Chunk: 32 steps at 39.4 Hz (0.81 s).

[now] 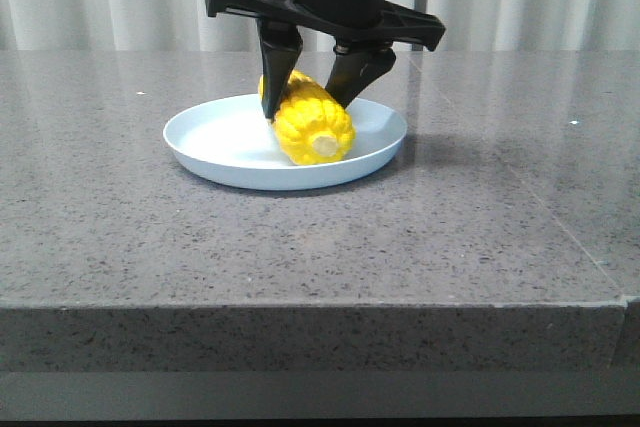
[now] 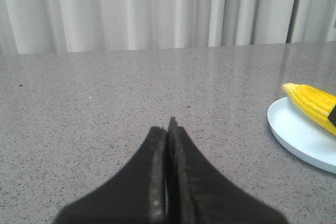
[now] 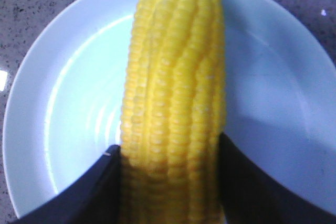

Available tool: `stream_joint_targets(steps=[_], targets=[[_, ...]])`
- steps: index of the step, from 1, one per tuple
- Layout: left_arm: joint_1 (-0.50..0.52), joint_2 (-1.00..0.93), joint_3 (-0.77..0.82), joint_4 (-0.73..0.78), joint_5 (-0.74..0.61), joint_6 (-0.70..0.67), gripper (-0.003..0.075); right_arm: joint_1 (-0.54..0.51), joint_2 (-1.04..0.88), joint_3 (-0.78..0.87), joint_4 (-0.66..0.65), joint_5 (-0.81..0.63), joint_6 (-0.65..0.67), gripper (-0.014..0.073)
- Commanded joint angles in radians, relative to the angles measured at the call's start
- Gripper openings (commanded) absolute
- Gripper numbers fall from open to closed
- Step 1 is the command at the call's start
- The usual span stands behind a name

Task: Place corn on plate with both arms
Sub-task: 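Carry the corn with the right gripper and lower it onto the plate, then open the right gripper and lift it away from the corn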

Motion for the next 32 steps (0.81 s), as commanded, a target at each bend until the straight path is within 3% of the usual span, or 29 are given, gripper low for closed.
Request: stream_joint_targets(steps=[1,7,18,21,27,32], targets=[[0.003,0.010,-0.029,-0.005,-0.081,-0.005,-0.0020,-0.003,-0.056,-0.037,0.001,-0.037,-0.002,0.0454],[0.003,0.010,-0.029,-0.005,-0.081,-0.005,-0.0020,-0.003,-0.058,-0.037,0.001,-0.027,-0.002,0.0587],[0.003,0.010,-0.029,-0.005,-0.081,-0.005,-0.0020,-0.003,-0.121,-0.185,0.000,0.088,-0.002,0.0588],[0.003,0.010,-0.029,-0.005,-0.081,-0.005,-0.0020,-0.005,-0.129,-0.244,0.000,0.131,-0.003,0.0524],[0.003,0.010,-0.029,-0.005,-0.081,-0.005,-0.0020,-0.005,-0.129,-0.315,-0.027,0.163,-0.003,0.0267],[0.003,0.010,-0.029,-0.005,-0.081,-0.005,-0.0020,-0.005,-0.132,-0.336,-0.071,0.181,-0.003,0.0120]])
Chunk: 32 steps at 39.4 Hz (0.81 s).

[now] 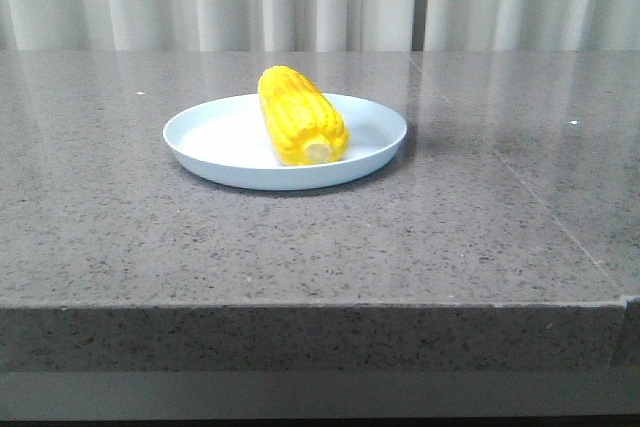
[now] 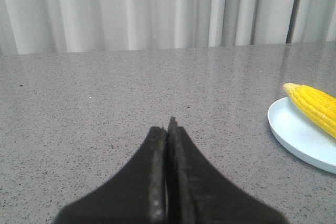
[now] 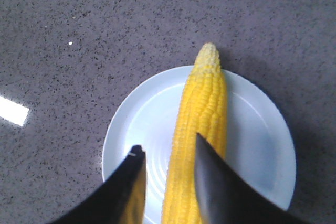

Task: Place corn on plate with both arms
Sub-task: 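Open the right gripper and lift it away from the corn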

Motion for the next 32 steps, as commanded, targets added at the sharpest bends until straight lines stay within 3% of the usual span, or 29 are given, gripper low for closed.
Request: stream_joint_targets(steps=[1,9,20,32], targets=[[0.003,0.010,-0.029,-0.005,-0.081,-0.005,-0.0020,-0.005,-0.057,-0.045,-0.050,-0.018,-0.007,0.0094],[0.003,0.010,-0.029,-0.005,-0.081,-0.005,-0.0020,-0.042,-0.078,-0.047,-0.069,0.063,-0.007,-0.0071],[0.003,0.010,-0.029,-0.005,-0.081,-0.005,-0.0020,-0.190,-0.178,0.020,-0.069,0.181,-0.052,-0.0060],[0.003,0.010,-0.029,-0.005,-0.081,-0.005,-0.0020,-0.354,-0.463,0.409,-0.069,0.077,-0.066,-0.0060]])
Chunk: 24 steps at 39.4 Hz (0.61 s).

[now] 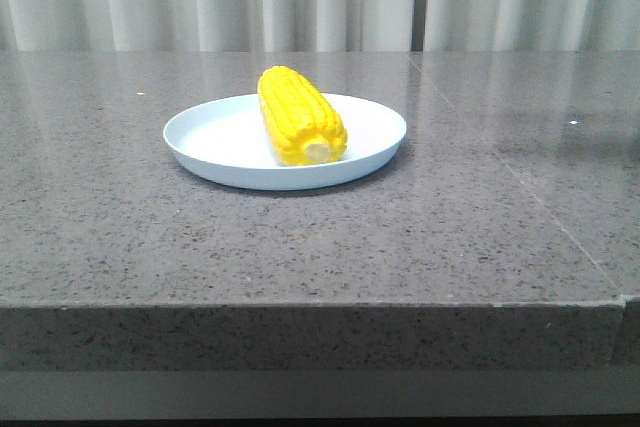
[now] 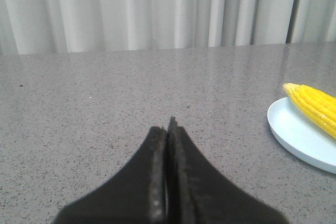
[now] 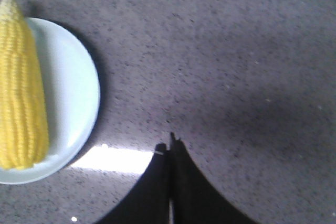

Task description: Place corn on plate with both arms

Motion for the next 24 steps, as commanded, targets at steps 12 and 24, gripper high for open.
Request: stream_joint_targets(steps=[12,24], targets=[[0.003,0.010,-0.029,-0.005,-0.081,-0.005,-0.0020,-0.068,-0.506,0.554,-0.040,-0.342,-0.038,-0.0060],[0.003,0.010,-0.029,-0.005,-0.081,-0.005,-0.0020,-0.068,-0.981,0.973,-0.103,-0.625,-0.038,-0.0060]])
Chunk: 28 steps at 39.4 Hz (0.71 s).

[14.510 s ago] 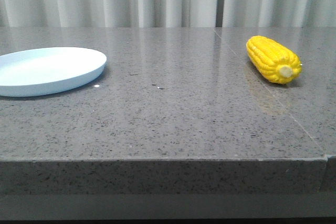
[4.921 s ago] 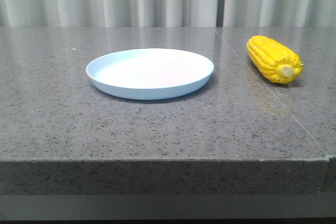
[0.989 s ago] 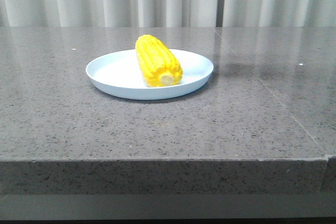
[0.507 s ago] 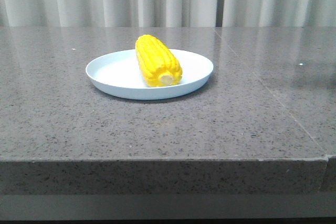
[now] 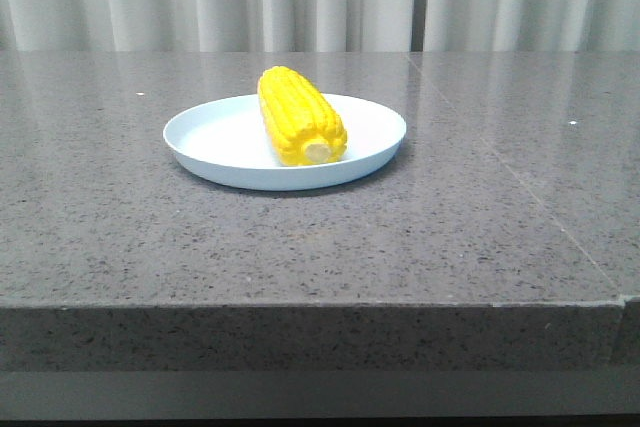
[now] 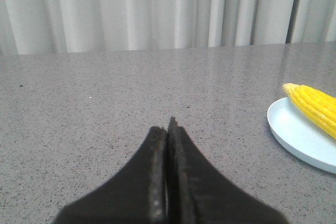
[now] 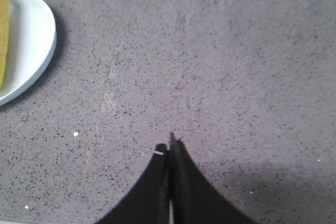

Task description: Place corn on plate with both arms

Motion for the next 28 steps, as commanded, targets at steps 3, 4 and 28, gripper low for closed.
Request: stream_joint_targets(steps=[3,4,28], targets=[[0.003,0.010,-0.029,-0.005,-0.081,-0.005,-0.0020,-0.008,-0.226,0.110,-0.057,-0.156,-0.010,-0.0060],[0.003,0.010,-0.029,-0.005,-0.081,-0.005,-0.0020,-0.008,-0.266,0.129,-0.061,-0.163,-0.010,-0.0060],[0.003,0.010,-0.029,-0.005,-0.081,-0.005,-0.0020,-0.008,-0.498,0.206,-0.068,-0.198,-0.010,-0.0060]])
